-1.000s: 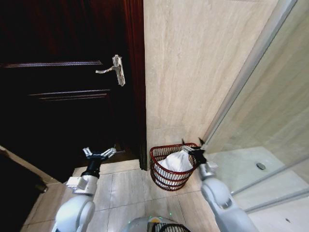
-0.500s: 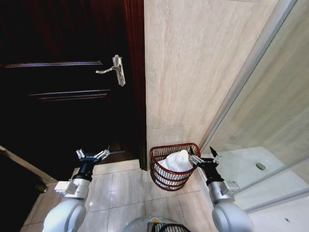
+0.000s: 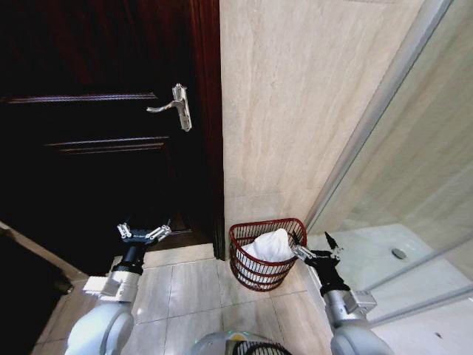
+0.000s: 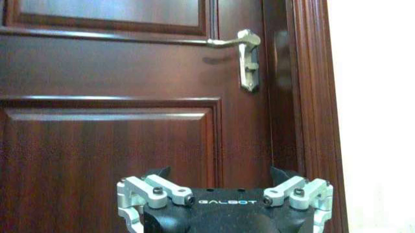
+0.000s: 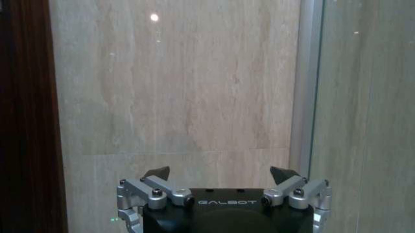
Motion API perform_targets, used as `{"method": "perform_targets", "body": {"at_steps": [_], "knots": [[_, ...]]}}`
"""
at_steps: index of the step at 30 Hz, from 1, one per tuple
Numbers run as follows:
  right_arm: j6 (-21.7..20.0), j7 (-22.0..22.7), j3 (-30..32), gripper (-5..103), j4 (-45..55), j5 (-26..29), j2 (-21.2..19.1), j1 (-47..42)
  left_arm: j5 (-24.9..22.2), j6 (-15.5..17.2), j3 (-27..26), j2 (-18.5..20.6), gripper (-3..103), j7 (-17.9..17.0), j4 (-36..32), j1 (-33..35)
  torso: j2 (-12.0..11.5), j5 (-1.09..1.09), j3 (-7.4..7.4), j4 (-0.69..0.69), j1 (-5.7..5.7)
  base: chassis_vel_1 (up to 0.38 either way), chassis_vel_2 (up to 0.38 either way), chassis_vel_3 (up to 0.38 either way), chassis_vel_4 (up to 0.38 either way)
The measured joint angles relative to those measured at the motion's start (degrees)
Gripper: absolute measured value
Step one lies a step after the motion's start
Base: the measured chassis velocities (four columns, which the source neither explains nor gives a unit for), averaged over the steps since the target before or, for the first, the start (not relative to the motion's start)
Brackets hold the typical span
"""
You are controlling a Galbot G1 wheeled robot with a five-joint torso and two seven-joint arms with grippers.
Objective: Discard the used towel into the hamper.
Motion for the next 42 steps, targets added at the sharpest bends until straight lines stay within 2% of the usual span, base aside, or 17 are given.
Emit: {"method": "perform_targets", "body": {"at_steps": [7,14,33,42], "knots": [[1.5,0.5,-0.6,100,0.9,-0.4,-0.2,-1.3,0.0,-0.1,0.2,0.1,100,0.0,0.5,0.2,0.0,0.00,-0.01,-0.01,-0.01,0.034,-0.046,-0.044,0.039],[2.5,0.7,-0.5,100,1.0,-0.5,-0.3,-1.9,0.9,-0.3,0.9,-0.1,100,0.1,0.6,0.6,-1.0,0.01,-0.60,0.00,-0.40,0.024,-0.016,-0.022,0.016],[4.6,0.9,-0.8,100,0.7,-1.5,-0.5,-3.4,0.9,-1.4,0.7,0.0,100,0.3,1.7,0.6,-5.7,0.01,-3.51,0.00,-2.16,0.028,-0.024,-0.021,0.024],[7.2,1.2,-0.8,100,-0.5,-1.7,-0.9,-5.2,1.7,-1.8,0.7,0.1,100,0.4,2.4,0.6,-7.8,0.01,-4.75,0.00,-3.03,0.053,-0.034,-0.039,0.044]]}}
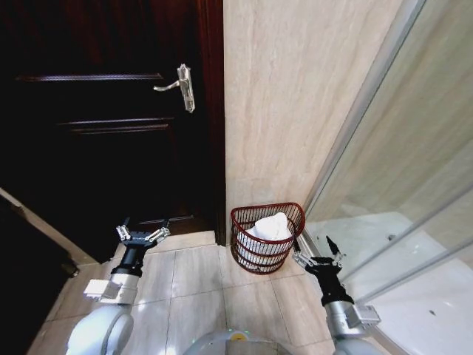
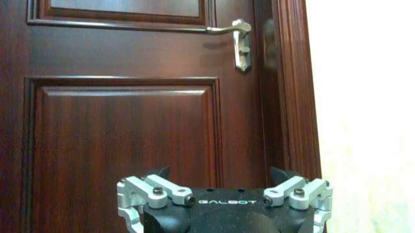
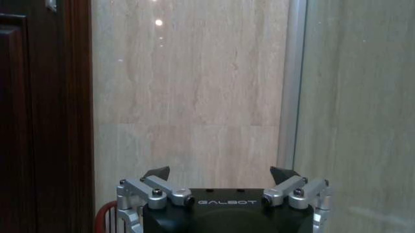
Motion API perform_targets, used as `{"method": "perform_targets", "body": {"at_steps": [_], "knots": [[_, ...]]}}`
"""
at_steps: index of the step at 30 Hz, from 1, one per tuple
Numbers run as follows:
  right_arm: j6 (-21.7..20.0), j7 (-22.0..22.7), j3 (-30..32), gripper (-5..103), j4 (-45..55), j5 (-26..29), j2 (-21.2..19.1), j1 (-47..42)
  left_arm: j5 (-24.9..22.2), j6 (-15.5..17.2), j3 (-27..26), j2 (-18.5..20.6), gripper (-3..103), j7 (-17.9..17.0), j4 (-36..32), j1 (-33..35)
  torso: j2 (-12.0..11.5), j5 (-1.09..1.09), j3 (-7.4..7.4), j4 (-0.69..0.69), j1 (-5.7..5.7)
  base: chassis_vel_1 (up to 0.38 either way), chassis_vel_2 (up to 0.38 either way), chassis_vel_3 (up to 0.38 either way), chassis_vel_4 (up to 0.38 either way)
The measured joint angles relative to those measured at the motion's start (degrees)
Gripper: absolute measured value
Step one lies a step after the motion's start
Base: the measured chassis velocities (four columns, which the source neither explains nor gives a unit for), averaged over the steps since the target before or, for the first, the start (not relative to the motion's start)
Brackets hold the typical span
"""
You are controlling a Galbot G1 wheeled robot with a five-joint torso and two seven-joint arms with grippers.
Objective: Discard the used towel into the hamper.
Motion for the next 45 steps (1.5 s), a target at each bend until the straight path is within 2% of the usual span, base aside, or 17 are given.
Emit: {"method": "perform_targets", "body": {"at_steps": [10,16,24,36,40,45], "knots": [[1.5,0.7,-0.1,100,-0.4,0.1,0.2,-0.2,1.7,-0.3,0.3,0.0,100,0.5,0.7,0.1,-1.7,0.00,-1.10,0.00,-0.55,0.014,-0.048,-0.046,0.014],[1.7,3.5,-1.4,100,-0.7,0.2,-0.3,-0.1,1.7,-0.4,0.5,0.0,100,0.5,0.7,0.0,-2.6,0.00,-1.77,0.00,-0.78,-0.023,-0.017,-0.017,-0.014],[2.5,5.0,-1.2,100,-1.1,0.6,-0.3,0.0,1.7,-0.8,0.6,0.0,100,0.5,1.1,0.1,-3.9,0.00,-2.73,0.00,-1.15,-0.079,-0.076,-0.074,-0.077],[2.9,4.3,2.7,100,-1.5,2.0,0.5,0.1,1.9,-1.0,1.0,0.0,100,0.3,1.8,-0.1,-6.1,0.01,-4.21,-0.03,-1.87,-0.119,-0.116,-0.121,-0.114],[3.6,2.1,4.1,100,-2.0,2.1,2.4,-0.5,2.0,-1.5,1.0,0.0,100,0.2,2.4,-0.1,-7.3,0.00,-5.13,0.00,-2.17,-0.058,-0.050,-0.050,-0.051],[3.9,1.9,4.7,100,-2.4,2.5,3.2,-0.3,2.0,-2.3,1.0,0.2,100,0.7,3.2,-0.1,-8.3,0.00,-5.75,0.01,-2.50,0.000,0.000,0.000,0.000]]}}
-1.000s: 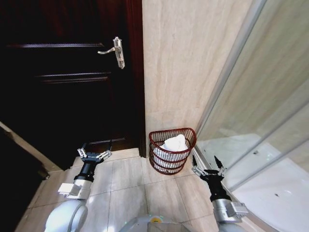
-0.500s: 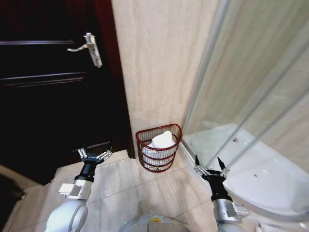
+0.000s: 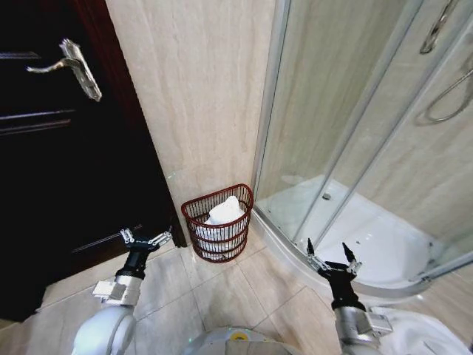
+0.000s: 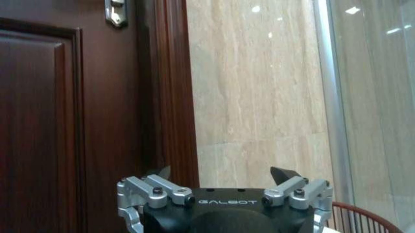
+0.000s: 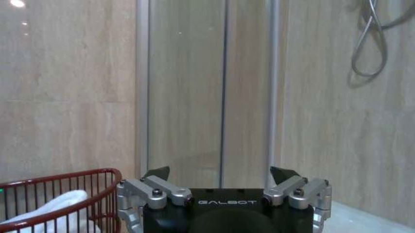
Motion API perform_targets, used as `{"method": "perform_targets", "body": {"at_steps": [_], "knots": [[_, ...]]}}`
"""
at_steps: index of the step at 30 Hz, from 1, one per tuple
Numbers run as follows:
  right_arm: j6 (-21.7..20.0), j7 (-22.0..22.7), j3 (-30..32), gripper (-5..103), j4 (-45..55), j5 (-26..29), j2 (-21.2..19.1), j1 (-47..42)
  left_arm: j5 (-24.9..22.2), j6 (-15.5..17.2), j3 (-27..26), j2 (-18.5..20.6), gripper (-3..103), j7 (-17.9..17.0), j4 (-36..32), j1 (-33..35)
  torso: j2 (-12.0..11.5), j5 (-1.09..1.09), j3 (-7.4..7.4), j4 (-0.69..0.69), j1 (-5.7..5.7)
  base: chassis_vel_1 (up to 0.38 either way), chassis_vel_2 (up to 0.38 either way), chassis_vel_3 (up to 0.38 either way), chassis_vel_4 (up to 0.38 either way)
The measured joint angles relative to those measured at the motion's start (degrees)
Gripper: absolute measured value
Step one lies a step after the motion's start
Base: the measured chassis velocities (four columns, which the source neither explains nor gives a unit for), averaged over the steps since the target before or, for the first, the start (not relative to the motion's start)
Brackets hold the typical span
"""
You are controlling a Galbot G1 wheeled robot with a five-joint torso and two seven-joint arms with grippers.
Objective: Discard the used towel into the hamper.
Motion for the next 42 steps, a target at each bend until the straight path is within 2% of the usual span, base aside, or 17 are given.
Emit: {"method": "perform_targets", "body": {"at_steps": [6,7,11,27,42], "knots": [[0.0,0.8,0.3,100,0.0,0.6,0.3,0.0,-0.7,-2.1,0.1,-0.1,100,1.4,0.9,-0.3,-1.0,0.00,-0.77,-0.01,-0.02,0.000,0.000,0.000,0.000],[0.1,0.9,0.5,100,0.0,0.7,0.5,-0.4,-1.5,-3.5,0.0,-0.1,100,2.6,1.2,-0.3,-1.1,0.00,-0.93,-0.01,-0.02,0.000,0.000,0.000,0.000],[0.5,1.4,0.5,100,-0.1,0.7,0.6,-1.0,-1.9,-4.2,-0.1,0.0,100,3.2,1.4,-0.3,-1.2,0.00,-0.99,-0.01,-0.03,0.000,0.000,0.000,0.000],[1.6,2.5,-0.8,100,-0.3,-0.1,0.3,-2.5,-1.9,-4.5,0.1,-0.1,100,4.2,0.5,0.0,-0.9,0.00,-0.81,-0.01,-0.04,0.000,0.000,0.000,0.000],[2.8,3.2,-0.2,100,-0.7,0.0,0.3,-3.4,-2.0,-5.2,0.1,-0.1,100,4.2,1.0,0.0,-0.7,-0.01,-0.67,-0.01,-0.05,-0.052,-0.114,0.059,0.103]]}}
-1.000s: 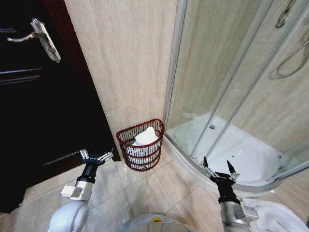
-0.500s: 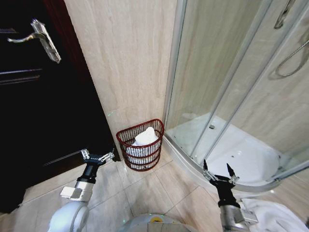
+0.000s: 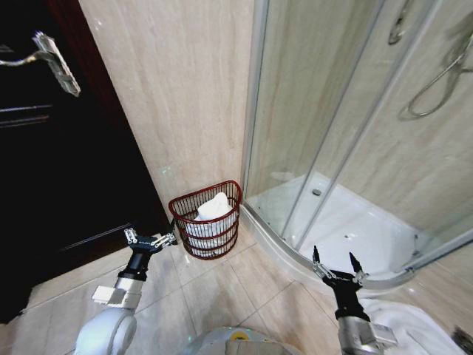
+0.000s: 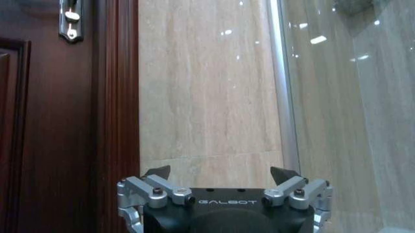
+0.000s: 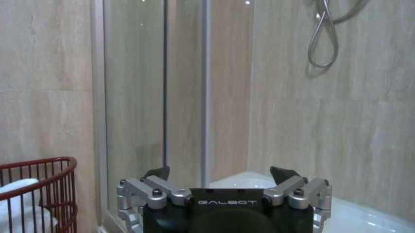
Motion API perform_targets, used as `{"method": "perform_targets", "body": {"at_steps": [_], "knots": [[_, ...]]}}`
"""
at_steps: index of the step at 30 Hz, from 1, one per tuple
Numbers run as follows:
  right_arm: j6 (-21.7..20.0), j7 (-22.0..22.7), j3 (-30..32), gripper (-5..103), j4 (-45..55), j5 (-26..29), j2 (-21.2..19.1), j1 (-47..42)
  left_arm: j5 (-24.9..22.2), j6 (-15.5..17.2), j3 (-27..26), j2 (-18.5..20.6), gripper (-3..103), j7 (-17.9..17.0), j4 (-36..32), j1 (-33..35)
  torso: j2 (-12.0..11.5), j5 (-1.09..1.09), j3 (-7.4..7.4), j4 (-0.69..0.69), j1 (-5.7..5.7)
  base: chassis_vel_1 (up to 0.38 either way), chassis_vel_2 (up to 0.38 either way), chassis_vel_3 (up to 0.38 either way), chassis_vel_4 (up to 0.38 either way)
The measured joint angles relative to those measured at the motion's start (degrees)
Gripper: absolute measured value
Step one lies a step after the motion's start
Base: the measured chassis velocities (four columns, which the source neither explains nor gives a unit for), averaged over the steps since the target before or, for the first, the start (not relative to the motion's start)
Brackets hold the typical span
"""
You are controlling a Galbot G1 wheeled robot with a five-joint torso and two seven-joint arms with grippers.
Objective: Discard the used towel into the hamper.
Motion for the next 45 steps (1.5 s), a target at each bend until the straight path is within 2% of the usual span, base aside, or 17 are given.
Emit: {"method": "perform_targets", "body": {"at_steps": [17,45], "knots": [[-2.3,0.7,-1.4,100,0.8,-1.6,0.0,1.4,-0.2,-0.5,0.2,0.3,100,1.3,1.1,-0.3,0.1,0.00,0.06,0.00,0.00,-0.042,-0.129,0.048,0.123],[-2.0,2.1,-1.0,100,-0.4,-1.2,0.1,1.9,-0.3,-1.1,-0.3,1.3,100,2.0,2.3,-0.3,0.1,0.00,0.09,0.01,0.00,-0.068,-0.149,0.055,0.141]]}}
